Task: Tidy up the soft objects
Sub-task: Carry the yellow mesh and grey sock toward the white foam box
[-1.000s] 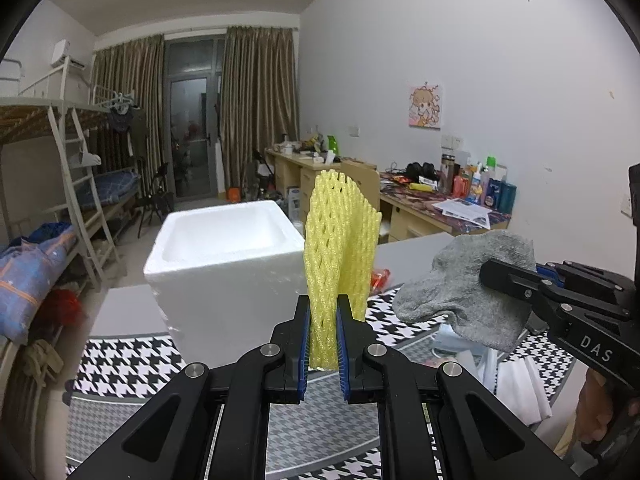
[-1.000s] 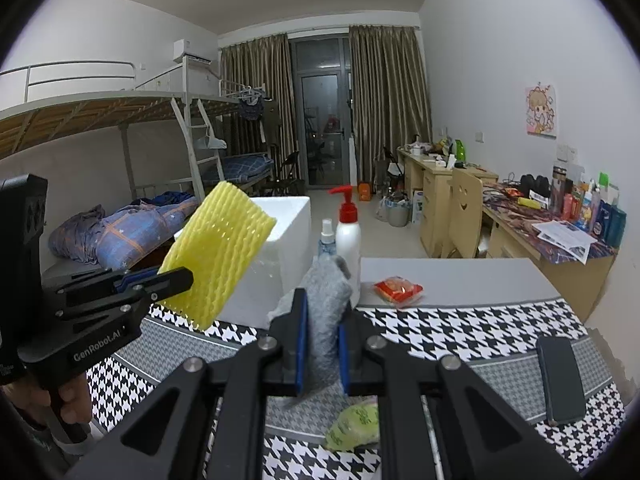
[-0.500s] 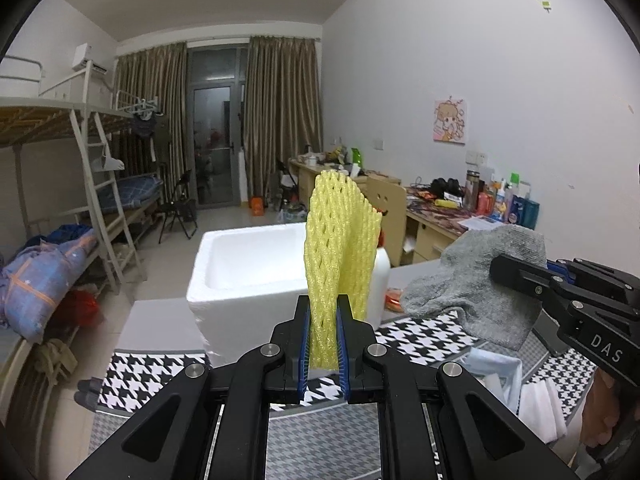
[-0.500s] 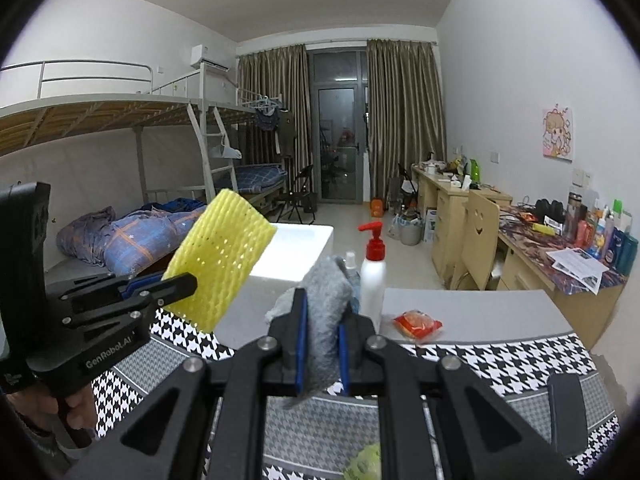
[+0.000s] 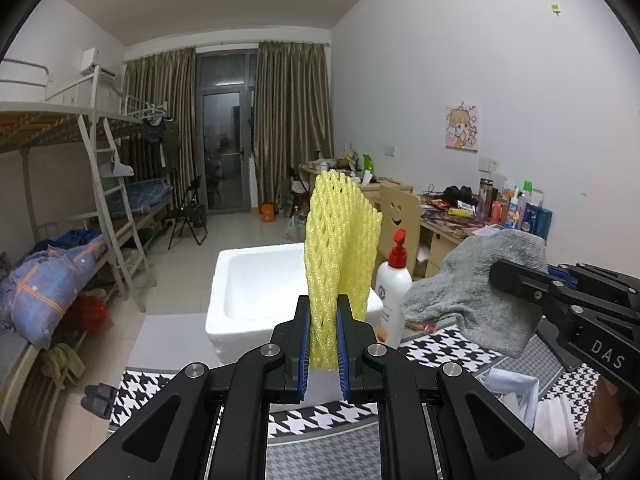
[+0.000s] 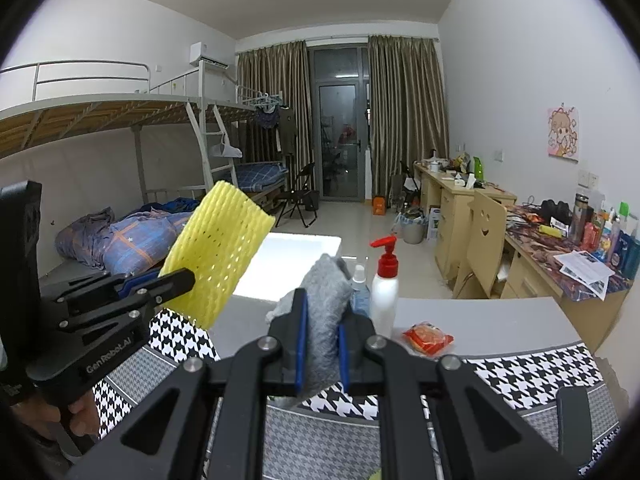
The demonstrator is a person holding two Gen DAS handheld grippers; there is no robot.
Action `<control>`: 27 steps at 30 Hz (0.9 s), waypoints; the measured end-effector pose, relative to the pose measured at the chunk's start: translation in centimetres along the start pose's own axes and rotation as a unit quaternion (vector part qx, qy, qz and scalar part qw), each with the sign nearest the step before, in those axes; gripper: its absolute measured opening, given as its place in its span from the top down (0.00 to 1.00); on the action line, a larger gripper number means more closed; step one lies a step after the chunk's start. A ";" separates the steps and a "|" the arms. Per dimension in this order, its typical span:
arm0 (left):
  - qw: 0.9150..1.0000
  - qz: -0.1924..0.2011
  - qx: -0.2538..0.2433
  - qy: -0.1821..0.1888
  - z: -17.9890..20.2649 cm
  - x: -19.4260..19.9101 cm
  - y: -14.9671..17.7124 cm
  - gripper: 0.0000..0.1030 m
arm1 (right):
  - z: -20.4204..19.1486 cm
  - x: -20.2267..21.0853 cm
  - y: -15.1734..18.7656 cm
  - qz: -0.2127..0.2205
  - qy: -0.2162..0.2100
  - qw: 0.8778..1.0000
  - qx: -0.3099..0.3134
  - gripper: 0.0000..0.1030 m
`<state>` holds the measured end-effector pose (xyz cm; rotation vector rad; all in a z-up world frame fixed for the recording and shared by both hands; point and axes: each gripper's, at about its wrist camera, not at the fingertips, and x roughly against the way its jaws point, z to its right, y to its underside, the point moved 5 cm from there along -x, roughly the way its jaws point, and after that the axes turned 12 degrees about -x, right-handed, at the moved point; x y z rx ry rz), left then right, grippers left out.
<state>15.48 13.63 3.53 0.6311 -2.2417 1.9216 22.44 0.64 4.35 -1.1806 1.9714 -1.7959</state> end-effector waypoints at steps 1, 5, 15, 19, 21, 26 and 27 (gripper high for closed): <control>1.000 0.000 0.000 -0.003 -0.2 -0.1 -0.1 0.88 | 0.1 0.1 -0.2 0.002 0.000 1.000 0.000 0.84; 1.000 0.001 0.003 -0.011 -1.1 -0.6 -0.8 0.88 | -0.3 -0.3 -1.0 0.004 0.001 1.000 0.003 0.84; 1.000 -0.004 0.005 -0.019 -2.1 -1.8 -1.9 0.88 | -1.2 -2.0 -2.5 -0.002 -0.007 1.000 0.001 0.84; 1.000 -0.006 0.008 -0.016 -2.1 -2.2 -2.2 0.88 | -1.3 -2.5 -2.8 0.000 -0.009 1.000 0.004 0.84; 1.000 -0.007 0.014 -0.011 -2.3 -2.4 -2.3 0.88 | -1.4 -2.8 -3.0 -0.001 -0.010 1.000 0.001 0.84; 1.000 -0.011 0.023 -0.010 -3.1 -3.3 -2.8 0.88 | -1.7 -3.5 -3.3 -0.002 -0.006 1.000 0.005 0.84; 1.000 -0.013 0.024 -0.010 -3.2 -3.5 -2.9 0.88 | -1.8 -3.7 -3.3 -0.001 -0.003 1.000 0.006 0.84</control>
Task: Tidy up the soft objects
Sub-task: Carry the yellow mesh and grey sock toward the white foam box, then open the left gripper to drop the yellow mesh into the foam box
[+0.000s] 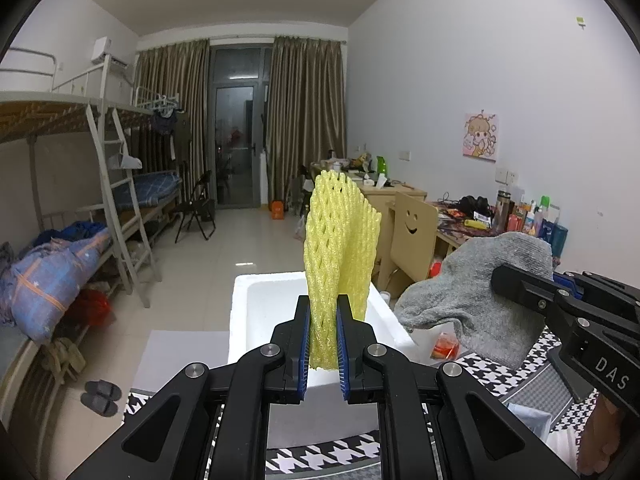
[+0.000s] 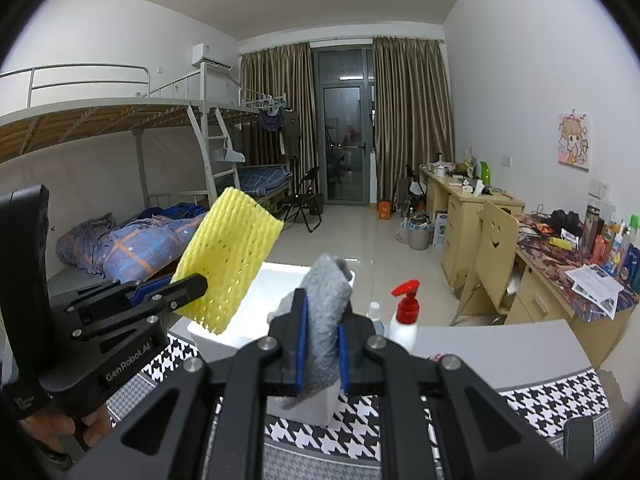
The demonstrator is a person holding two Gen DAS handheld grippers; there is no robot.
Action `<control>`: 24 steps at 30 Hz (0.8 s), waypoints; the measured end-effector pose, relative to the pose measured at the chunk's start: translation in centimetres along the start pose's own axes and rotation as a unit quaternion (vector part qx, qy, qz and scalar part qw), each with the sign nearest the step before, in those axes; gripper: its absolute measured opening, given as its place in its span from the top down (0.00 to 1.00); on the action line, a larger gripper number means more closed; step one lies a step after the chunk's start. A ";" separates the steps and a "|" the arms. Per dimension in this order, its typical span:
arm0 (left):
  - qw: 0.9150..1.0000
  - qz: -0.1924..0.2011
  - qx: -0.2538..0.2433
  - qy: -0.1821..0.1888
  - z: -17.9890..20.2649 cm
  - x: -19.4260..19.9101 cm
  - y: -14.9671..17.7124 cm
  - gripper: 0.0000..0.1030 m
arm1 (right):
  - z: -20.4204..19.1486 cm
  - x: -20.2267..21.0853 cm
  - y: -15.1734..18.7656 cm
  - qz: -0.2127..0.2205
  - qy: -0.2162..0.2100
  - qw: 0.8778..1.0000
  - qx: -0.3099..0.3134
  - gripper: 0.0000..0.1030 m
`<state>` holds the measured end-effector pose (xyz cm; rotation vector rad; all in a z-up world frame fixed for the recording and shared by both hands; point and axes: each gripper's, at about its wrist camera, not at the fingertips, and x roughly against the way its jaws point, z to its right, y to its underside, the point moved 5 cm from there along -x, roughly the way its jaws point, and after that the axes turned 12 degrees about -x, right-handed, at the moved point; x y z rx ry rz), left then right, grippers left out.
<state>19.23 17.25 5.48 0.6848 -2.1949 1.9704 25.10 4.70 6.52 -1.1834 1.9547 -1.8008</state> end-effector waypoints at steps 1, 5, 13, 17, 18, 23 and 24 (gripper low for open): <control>1.000 -0.002 0.000 0.000 -0.1 -0.3 -0.1 0.88 | 0.0 -0.2 -0.1 0.000 0.003 1.000 0.001 0.84; 1.000 -0.006 0.002 -0.007 -0.2 -1.2 -0.2 0.88 | -0.3 -1.4 -0.2 -0.009 0.003 1.000 0.003 0.84; 1.000 -0.022 -0.003 -0.008 -0.6 -3.6 -0.7 0.88 | -0.6 -2.8 -1.0 -0.012 0.007 1.000 0.005 0.84; 1.000 -0.028 -0.005 -0.011 -0.8 -4.4 -0.7 0.88 | -0.6 -3.6 -1.1 -0.021 0.006 1.000 0.001 0.84; 0.999 -0.031 -0.002 -0.010 -1.0 -4.6 -0.7 0.88 | -0.6 -3.7 -1.1 -0.022 0.007 1.000 0.002 0.84; 0.999 -0.049 -0.001 0.000 -1.1 -6.3 -0.6 0.88 | -0.5 -4.5 -1.3 -0.028 0.015 1.000 0.000 0.84; 0.999 -0.051 -0.001 0.002 -1.1 -6.5 -0.5 0.88 | -0.5 -4.6 -1.3 -0.029 0.015 0.999 -0.001 0.84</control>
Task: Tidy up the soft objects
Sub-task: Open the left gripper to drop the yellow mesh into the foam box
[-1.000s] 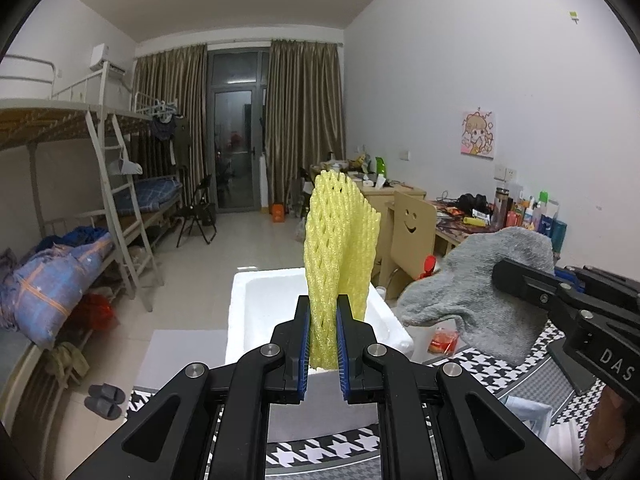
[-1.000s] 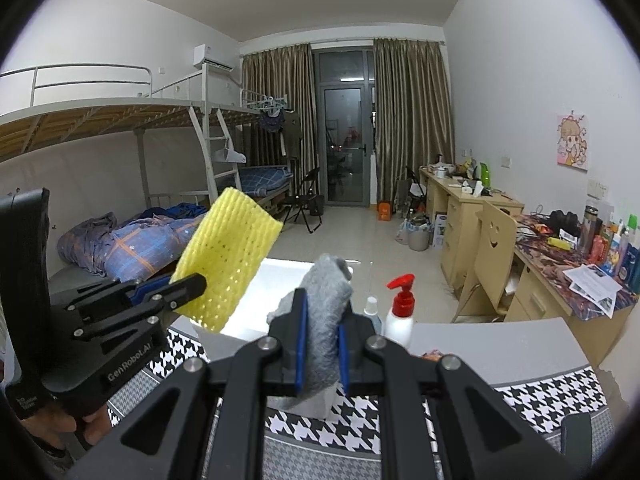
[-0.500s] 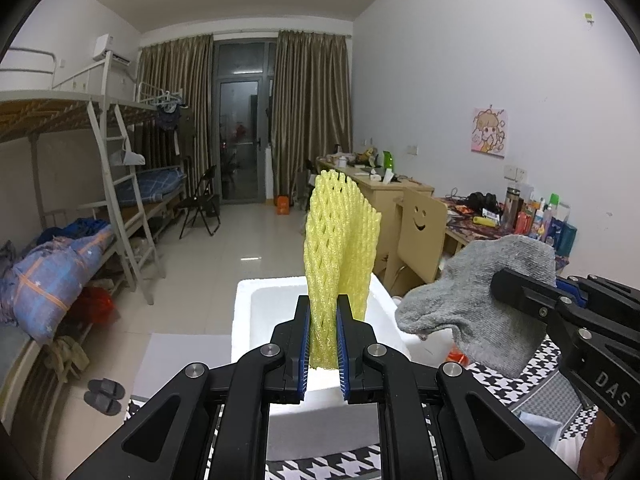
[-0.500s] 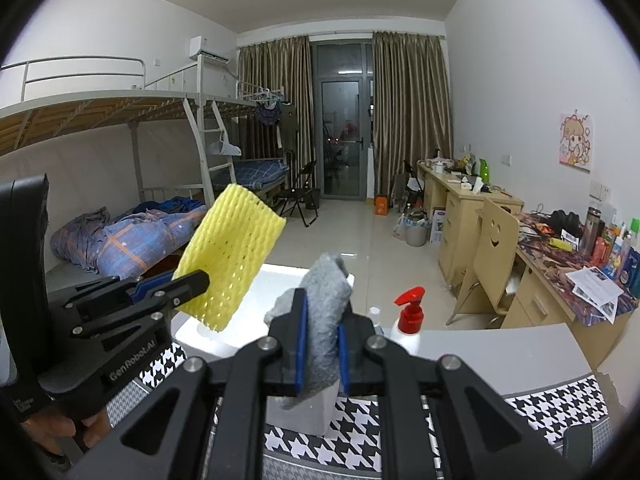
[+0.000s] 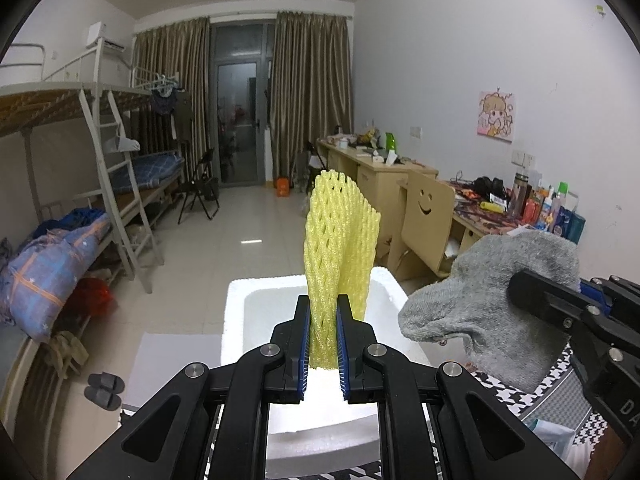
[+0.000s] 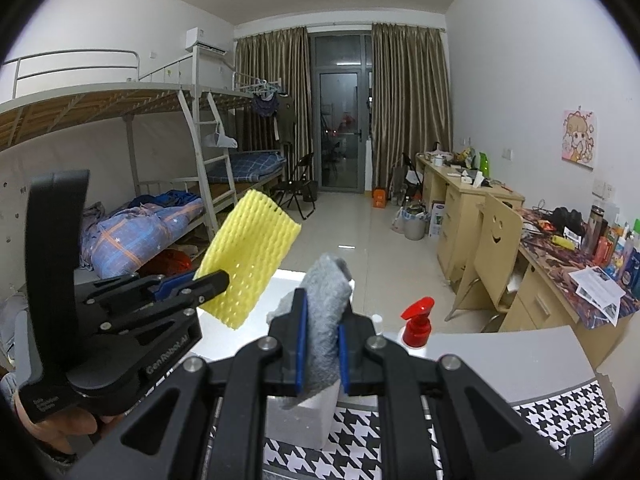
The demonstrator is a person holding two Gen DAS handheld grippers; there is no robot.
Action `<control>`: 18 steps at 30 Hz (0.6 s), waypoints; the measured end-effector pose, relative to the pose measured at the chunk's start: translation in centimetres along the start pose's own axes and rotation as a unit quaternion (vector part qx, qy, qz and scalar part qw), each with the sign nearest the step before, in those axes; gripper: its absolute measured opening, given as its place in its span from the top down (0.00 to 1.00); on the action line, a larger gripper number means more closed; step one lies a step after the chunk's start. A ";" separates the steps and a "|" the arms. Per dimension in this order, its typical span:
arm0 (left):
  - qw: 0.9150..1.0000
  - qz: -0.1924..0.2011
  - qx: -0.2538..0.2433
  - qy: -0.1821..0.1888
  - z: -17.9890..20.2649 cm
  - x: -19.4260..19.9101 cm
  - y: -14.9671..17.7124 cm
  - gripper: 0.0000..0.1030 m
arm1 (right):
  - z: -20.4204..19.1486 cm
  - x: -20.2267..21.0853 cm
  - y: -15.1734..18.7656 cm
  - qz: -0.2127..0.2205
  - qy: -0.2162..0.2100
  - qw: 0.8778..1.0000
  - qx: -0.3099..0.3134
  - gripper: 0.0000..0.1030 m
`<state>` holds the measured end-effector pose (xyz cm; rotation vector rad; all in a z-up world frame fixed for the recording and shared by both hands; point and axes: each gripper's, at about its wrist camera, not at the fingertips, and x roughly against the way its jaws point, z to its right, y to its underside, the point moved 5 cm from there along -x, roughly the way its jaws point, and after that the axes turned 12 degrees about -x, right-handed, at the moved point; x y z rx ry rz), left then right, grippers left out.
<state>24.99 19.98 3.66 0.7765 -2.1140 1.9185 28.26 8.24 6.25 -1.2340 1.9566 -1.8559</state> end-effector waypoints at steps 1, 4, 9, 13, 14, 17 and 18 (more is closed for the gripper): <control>1.000 -0.002 0.000 0.001 -0.1 -0.2 0.0 0.88 | 0.0 0.0 0.0 0.000 -0.001 1.000 0.000 0.84; 1.000 -0.011 0.007 0.004 -0.5 -1.1 0.0 0.88 | -0.2 -0.1 -0.1 0.001 0.001 1.000 0.003 0.84; 0.999 -0.028 0.010 0.018 -0.7 -2.6 0.1 0.88 | 0.0 -0.5 -0.1 -0.005 0.003 1.000 -0.001 0.84; 0.998 -0.053 0.022 0.031 -1.1 -4.2 0.7 0.81 | 0.0 -1.1 -0.3 -0.008 0.006 1.000 0.000 0.84; 0.998 -0.056 0.026 0.033 -1.2 -4.4 0.9 0.74 | 0.0 -1.2 -0.3 -0.009 0.007 1.000 0.000 0.84; 0.998 -0.053 0.036 0.019 -1.8 -4.3 1.2 0.32 | -0.1 -1.5 -0.4 -0.012 0.008 1.000 -0.001 0.84; 0.998 -0.047 0.038 0.016 -2.0 -4.0 1.2 0.29 | -0.1 -1.6 -0.4 -0.012 0.008 1.000 -0.001 0.84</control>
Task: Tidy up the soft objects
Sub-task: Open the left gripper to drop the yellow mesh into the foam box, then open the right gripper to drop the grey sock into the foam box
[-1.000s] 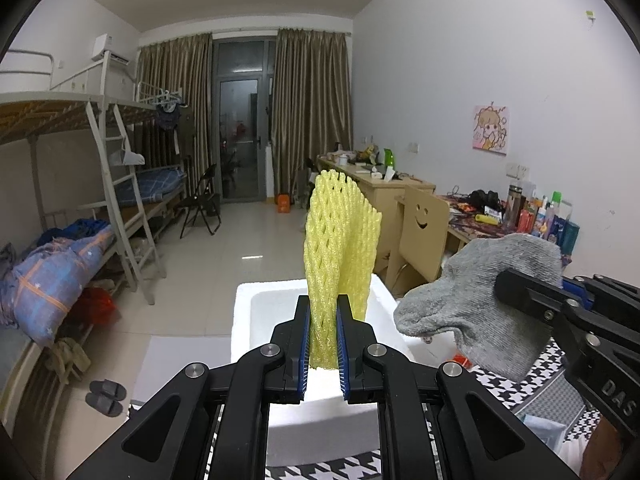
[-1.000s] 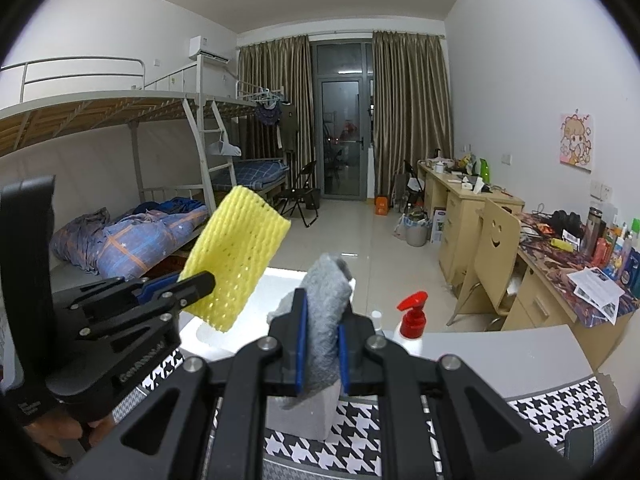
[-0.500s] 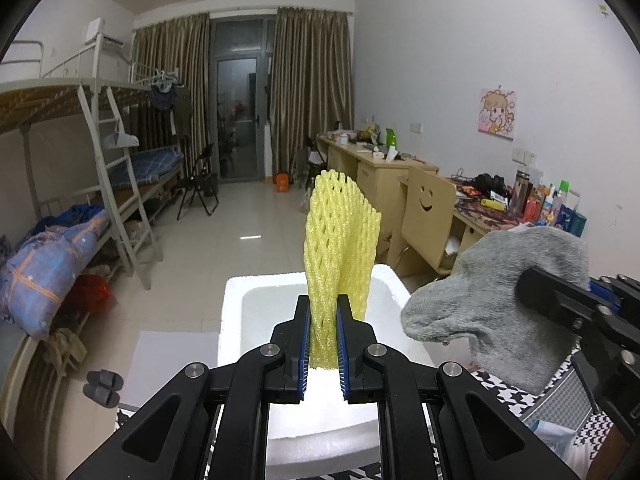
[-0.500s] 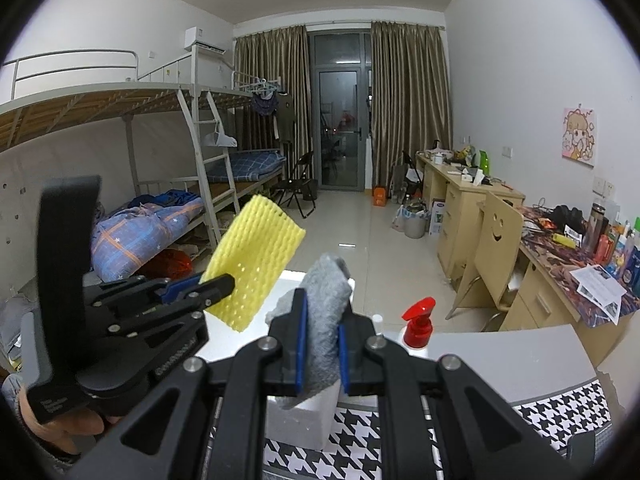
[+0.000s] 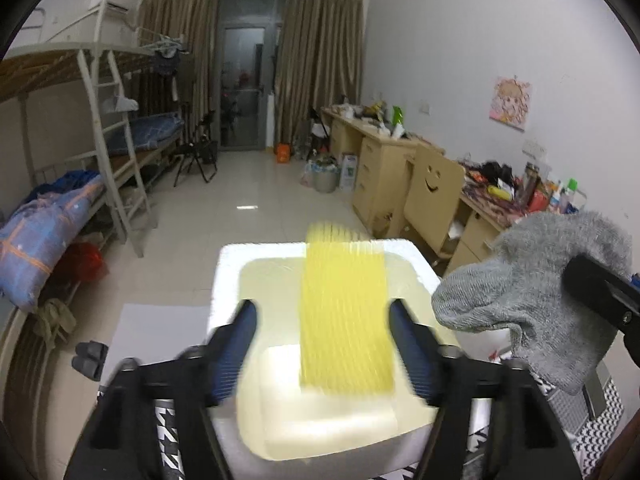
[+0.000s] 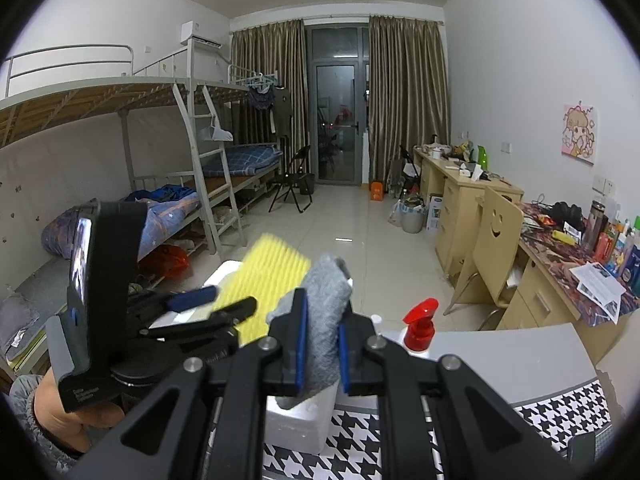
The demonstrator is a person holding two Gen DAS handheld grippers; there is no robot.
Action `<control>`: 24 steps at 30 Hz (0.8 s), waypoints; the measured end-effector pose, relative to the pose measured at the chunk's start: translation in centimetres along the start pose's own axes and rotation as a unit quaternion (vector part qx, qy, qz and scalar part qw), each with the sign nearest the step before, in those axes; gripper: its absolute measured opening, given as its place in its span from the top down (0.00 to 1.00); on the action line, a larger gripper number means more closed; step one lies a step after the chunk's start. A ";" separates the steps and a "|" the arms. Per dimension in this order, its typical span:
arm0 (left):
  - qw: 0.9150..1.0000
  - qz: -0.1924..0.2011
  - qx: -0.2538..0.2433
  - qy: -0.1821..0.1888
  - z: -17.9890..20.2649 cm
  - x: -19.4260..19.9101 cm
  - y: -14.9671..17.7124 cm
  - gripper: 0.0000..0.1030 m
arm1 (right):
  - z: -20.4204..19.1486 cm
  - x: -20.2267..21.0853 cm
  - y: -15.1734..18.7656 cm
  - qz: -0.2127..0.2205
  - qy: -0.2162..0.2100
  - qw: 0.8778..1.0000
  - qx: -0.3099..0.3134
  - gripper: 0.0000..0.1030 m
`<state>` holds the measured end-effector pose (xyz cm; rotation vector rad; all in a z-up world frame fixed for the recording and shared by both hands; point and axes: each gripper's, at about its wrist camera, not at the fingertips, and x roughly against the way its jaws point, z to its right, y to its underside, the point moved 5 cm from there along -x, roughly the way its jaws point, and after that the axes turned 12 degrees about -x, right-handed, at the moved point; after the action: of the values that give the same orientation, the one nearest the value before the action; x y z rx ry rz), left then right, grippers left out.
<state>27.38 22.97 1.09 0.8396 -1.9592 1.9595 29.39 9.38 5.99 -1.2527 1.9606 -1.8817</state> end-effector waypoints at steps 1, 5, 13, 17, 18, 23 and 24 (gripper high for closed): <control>1.000 0.003 0.000 -0.003 -0.2 0.2 0.0 0.28 | 0.0 0.0 0.0 0.000 0.000 1.000 0.002 0.84; 1.000 0.007 0.003 -0.013 -0.6 0.8 0.0 0.23 | -0.2 -0.4 0.0 -0.003 -0.003 1.000 0.004 0.84; 0.998 0.039 0.005 -0.047 -1.9 3.2 -0.1 0.03 | -0.8 -1.5 0.1 -0.012 -0.007 1.000 0.013 0.84; 0.997 0.045 0.008 -0.064 -2.8 3.9 0.1 0.01 | -1.7 -2.3 0.4 -0.020 -0.013 0.999 0.022 0.84; 0.996 0.045 0.009 -0.072 -3.1 4.0 0.2 0.01 | -1.9 -2.4 0.5 -0.022 -0.015 0.999 0.024 0.84; 0.995 0.048 0.011 -0.090 -4.2 4.8 0.8 0.01 | -2.6 -3.2 0.5 -0.029 -0.021 0.999 0.030 0.84; 0.994 0.048 0.012 -0.092 -4.4 5.0 0.9 0.01 | -2.7 -3.4 0.5 -0.031 -0.023 0.999 0.030 0.84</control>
<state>21.93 26.10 3.39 0.9820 -2.1189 2.0281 29.64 13.55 4.71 -1.3419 1.8501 -1.9079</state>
